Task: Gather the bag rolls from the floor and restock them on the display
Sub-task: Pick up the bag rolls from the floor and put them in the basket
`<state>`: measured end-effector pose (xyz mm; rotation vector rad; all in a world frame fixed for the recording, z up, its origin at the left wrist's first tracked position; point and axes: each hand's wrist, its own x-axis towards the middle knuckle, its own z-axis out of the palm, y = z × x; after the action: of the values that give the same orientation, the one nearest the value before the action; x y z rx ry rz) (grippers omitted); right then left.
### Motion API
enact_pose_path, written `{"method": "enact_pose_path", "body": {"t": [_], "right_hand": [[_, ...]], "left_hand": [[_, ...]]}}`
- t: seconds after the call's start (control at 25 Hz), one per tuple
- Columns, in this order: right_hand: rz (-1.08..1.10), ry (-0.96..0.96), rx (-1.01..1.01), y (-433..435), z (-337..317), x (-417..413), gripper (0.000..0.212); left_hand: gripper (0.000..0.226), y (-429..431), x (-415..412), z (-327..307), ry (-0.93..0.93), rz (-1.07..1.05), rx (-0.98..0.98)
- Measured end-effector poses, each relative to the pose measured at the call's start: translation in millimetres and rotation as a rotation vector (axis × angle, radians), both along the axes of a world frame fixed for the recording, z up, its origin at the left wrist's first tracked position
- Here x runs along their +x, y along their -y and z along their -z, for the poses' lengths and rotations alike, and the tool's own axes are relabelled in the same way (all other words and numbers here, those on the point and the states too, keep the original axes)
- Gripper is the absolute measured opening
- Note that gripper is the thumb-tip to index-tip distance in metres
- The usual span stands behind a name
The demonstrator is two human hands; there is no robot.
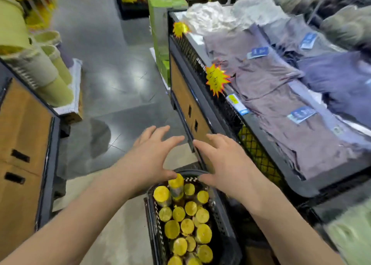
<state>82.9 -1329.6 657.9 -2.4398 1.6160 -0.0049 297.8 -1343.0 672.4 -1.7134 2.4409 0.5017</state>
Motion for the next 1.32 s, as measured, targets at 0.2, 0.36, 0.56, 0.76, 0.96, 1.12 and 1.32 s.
{"method": "enact_pose_path", "body": {"t": [0.2, 0.36, 0.56, 0.76, 0.96, 1.12, 1.32], "right_hand": [[0.131, -0.085, -0.087, -77.4, -117.9, -42.7, 0.091], [0.307, -0.137, -0.13, -132.2, -155.4, -62.7, 0.092], [0.672, -0.155, -0.17, -214.2, -181.9, -75.4, 0.087], [1.175, -0.225, -0.074, -368.8, -189.3, -61.2, 0.085], [1.598, -0.249, -0.05, -553.1, -194.6, -12.9, 0.08], [1.926, -0.281, -0.027, -711.0, -188.2, 41.6, 0.086], [2.229, -0.268, 0.073, -899.1, -176.7, 118.5, 0.086]], "left_hand": [[0.094, -44.6, -40.0, -114.7, 0.042, 0.171, -0.164], [0.093, -66.3, -82.3, -138.2, 0.053, 0.388, -0.232], [0.091, -89.4, -138.5, -161.3, -0.009, 0.741, -0.316], [0.089, -178.7, -203.2, -158.8, -0.103, 1.154, -0.289], [0.091, -357.0, -245.8, -165.3, -0.132, 1.555, -0.251], [0.092, -528.8, -249.3, -172.6, -0.163, 1.862, -0.239], [0.091, -757.3, -233.6, -165.7, -0.217, 2.157, -0.273]]}}
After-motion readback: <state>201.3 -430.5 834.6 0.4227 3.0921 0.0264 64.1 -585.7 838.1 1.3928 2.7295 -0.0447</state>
